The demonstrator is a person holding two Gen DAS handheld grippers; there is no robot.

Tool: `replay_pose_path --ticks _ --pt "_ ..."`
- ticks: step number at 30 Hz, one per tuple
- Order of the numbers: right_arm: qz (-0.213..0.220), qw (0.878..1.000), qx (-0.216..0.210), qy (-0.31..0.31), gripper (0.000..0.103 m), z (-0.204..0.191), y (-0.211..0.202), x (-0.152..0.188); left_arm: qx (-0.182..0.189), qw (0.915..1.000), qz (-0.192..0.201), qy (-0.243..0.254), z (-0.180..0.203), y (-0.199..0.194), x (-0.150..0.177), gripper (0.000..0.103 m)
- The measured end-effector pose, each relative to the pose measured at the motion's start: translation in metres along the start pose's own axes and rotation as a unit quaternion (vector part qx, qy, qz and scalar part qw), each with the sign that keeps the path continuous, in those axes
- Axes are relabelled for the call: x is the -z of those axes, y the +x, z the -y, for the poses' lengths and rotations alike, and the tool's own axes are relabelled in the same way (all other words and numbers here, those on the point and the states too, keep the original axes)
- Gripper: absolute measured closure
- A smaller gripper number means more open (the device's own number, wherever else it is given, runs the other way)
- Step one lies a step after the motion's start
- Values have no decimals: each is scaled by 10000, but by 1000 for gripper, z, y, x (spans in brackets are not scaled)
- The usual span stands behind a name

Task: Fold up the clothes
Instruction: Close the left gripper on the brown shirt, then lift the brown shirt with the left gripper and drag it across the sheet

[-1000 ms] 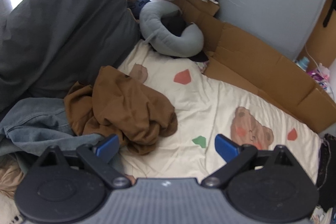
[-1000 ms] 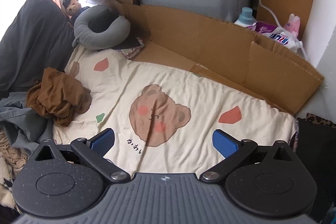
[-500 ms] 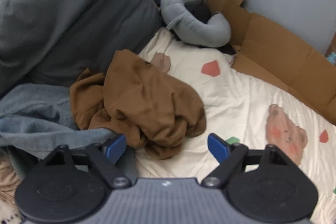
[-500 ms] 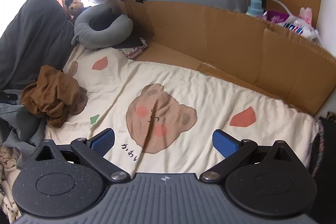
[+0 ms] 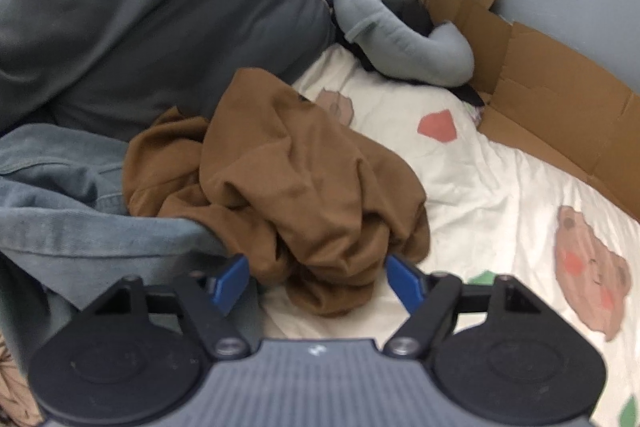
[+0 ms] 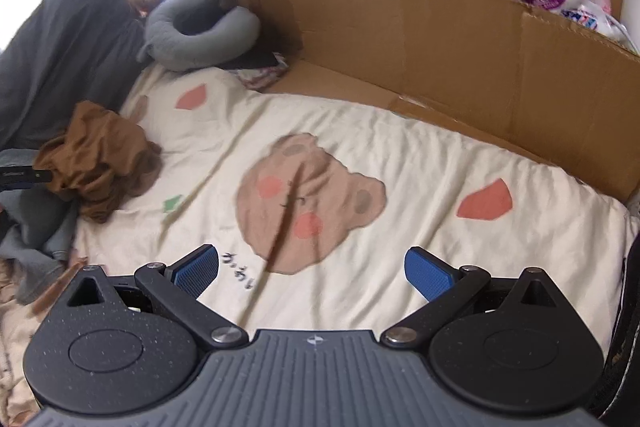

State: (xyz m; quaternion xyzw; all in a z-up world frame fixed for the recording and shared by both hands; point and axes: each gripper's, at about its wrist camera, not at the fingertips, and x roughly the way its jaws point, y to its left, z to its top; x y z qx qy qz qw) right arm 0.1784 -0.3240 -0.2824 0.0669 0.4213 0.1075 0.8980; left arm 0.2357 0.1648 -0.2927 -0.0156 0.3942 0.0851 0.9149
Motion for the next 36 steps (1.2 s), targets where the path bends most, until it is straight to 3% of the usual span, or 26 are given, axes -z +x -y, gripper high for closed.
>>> replay_pose_path --ticks 10,16,17,19,21,23,27,36 --pt "-257 9996 35 -119 1 -6 16 23 271 9996 64 29 15 42 8 30" --pt "-374 9992 -39 -124 1 -15 24 28 238 9987 -69 -456 12 67 7 30" --pt "-384 9992 -70 -115 1 -16 25 28 231 9985 -78 -481 13 71 8 33" --pt "-407 9990 -154 -83 1 -18 26 29 226 9982 -109 -550 12 77 8 51" --pt "-409 9989 -216 -87 1 -21 27 30 151 9975 -125 -685 9 79 9 83" --pt "-412 9988 -257 -110 1 -23 27 31 164 9968 -36 -779 5 75 9 92" --pt "-439 9985 -306 -90 1 -24 29 33 276 9977 145 -598 9 61 10 97" --pt "-415 9986 -337 -22 1 -23 29 33 1004 9941 198 -355 44 29 17 98"
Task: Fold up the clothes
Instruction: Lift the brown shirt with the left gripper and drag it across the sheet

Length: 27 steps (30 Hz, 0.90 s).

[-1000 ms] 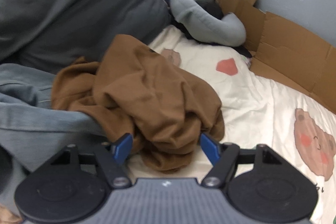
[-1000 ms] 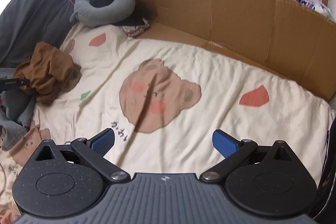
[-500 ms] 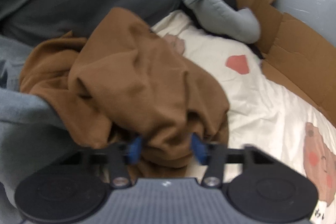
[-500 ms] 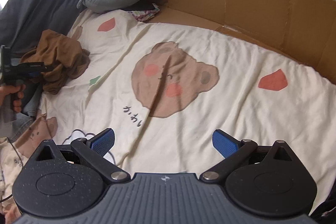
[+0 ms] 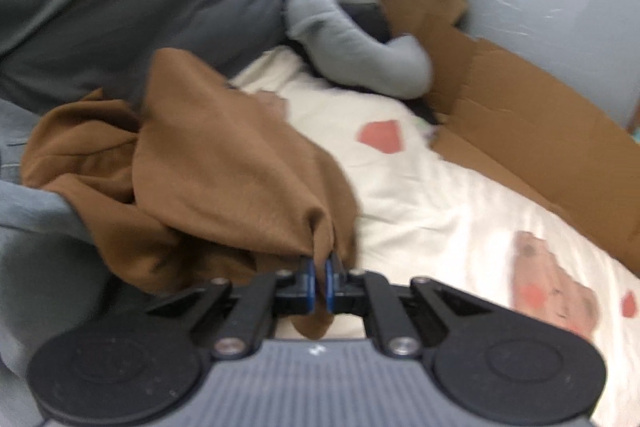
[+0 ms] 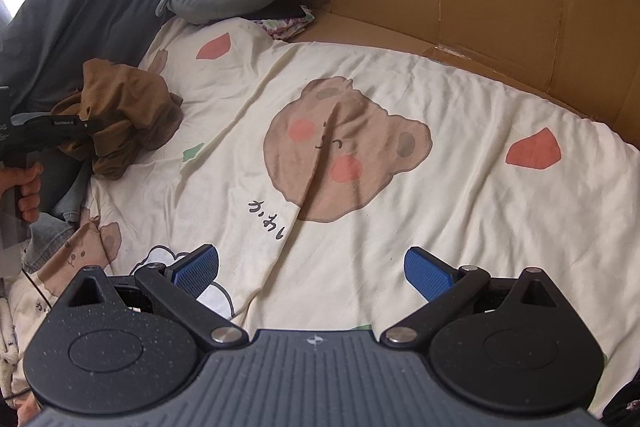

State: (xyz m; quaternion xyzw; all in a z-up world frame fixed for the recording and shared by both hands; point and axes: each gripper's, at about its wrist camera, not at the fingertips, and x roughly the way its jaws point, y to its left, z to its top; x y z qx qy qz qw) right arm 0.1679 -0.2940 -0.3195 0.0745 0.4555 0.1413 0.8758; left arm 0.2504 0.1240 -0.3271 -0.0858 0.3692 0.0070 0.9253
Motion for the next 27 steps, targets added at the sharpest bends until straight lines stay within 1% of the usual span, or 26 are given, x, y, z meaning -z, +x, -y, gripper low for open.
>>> replay_pose_path --ticks 5,12,19,27 --pt "-5 10000 -29 32 1 1 -1 0 550 9982 -189 137 32 -12 6 98" --pt "7 9999 -157 -23 1 -2 -2 1 1174 9912 -399 462 77 -23 14 99" --pt "17 9997 -225 -19 1 -4 -2 1 1554 9851 -423 600 109 -21 11 99" --pt "64 9998 -197 78 1 0 -4 -1 1965 9757 -565 785 131 -29 24 99"
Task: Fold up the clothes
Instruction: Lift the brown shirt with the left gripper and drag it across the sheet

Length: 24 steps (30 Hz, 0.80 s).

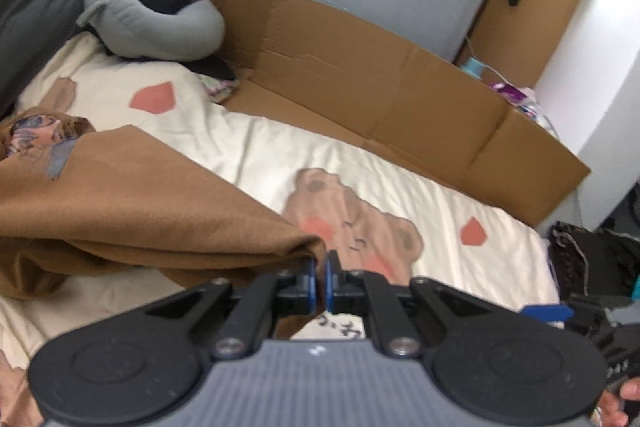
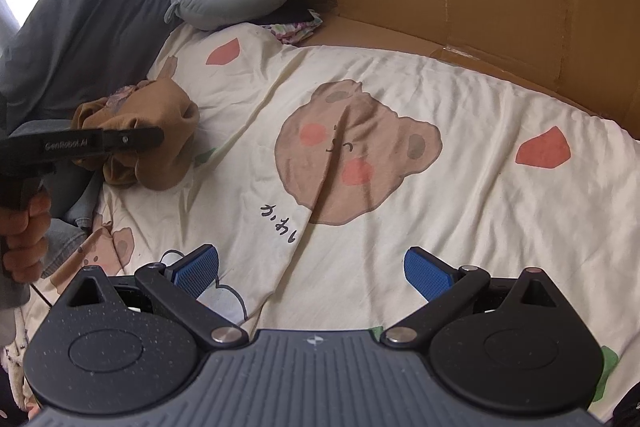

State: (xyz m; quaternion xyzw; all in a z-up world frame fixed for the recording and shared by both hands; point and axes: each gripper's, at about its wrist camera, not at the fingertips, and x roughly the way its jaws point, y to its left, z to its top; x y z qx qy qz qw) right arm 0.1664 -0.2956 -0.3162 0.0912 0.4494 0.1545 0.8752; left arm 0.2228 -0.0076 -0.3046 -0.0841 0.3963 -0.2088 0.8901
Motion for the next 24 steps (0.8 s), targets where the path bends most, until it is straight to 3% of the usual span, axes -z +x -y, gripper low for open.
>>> replay_pose_path --ticks 10,14,24 --pt "76 9999 -2 102 2 5 -1 -3 676 9975 -118 146 32 -18 6 99" --pt "91 9997 -217 53 2 -1 -2 -3 987 9947 -121 244 50 -27 3 99" --pt "224 9944 -998 -246 24 -26 0 0 1630 9857 -209 374 69 -42 7 99"
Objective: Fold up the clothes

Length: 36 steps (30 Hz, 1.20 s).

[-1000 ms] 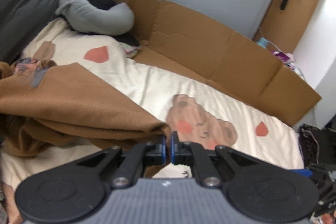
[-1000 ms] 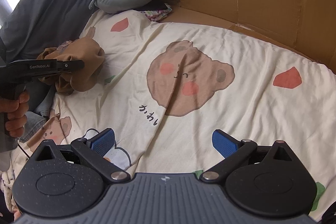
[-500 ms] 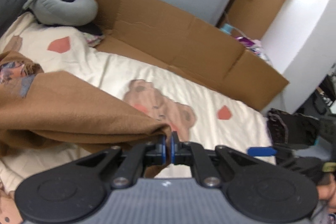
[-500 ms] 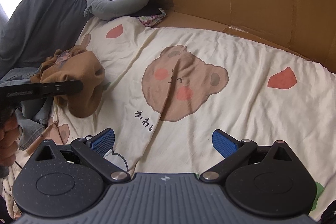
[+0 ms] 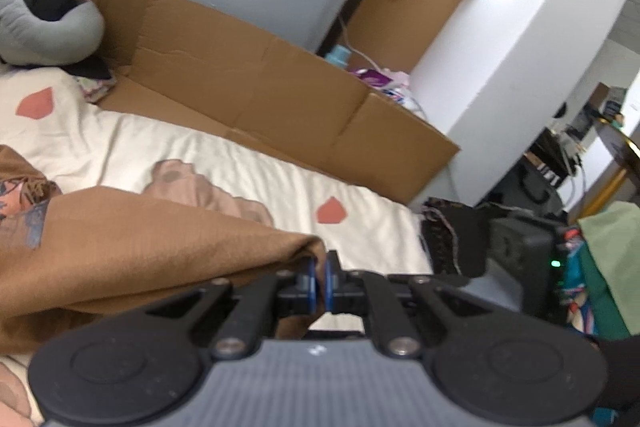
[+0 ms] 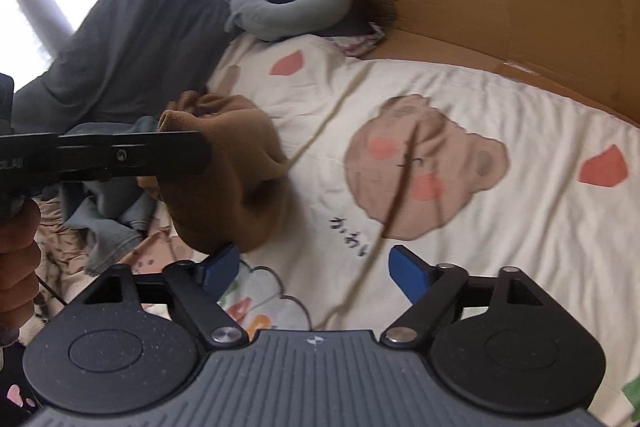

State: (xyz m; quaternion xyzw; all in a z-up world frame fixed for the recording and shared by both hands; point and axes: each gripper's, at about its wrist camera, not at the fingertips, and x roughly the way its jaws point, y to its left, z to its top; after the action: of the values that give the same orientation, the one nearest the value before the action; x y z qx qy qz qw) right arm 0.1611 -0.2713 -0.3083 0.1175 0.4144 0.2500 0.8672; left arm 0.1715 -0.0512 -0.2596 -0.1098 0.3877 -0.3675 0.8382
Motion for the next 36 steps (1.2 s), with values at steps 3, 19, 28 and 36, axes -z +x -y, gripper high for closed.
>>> replay_pose_path --ticks 3,19,28,36 --pt "42 9996 -180 -191 30 -7 4 2 149 9999 -44 61 4 -2 1 99" --pt "620 9965 -295 -479 103 -9 -6 2 606 9977 -303 52 7 -14 1 86" --pt "417 9984 193 -329 103 18 -18 18 -982 9944 -173 -356 -55 -36 17 41" --pt "375 9970 638 -213 103 34 -40 24 -2389 9652 -321 -1011 -130 -29 38 33"
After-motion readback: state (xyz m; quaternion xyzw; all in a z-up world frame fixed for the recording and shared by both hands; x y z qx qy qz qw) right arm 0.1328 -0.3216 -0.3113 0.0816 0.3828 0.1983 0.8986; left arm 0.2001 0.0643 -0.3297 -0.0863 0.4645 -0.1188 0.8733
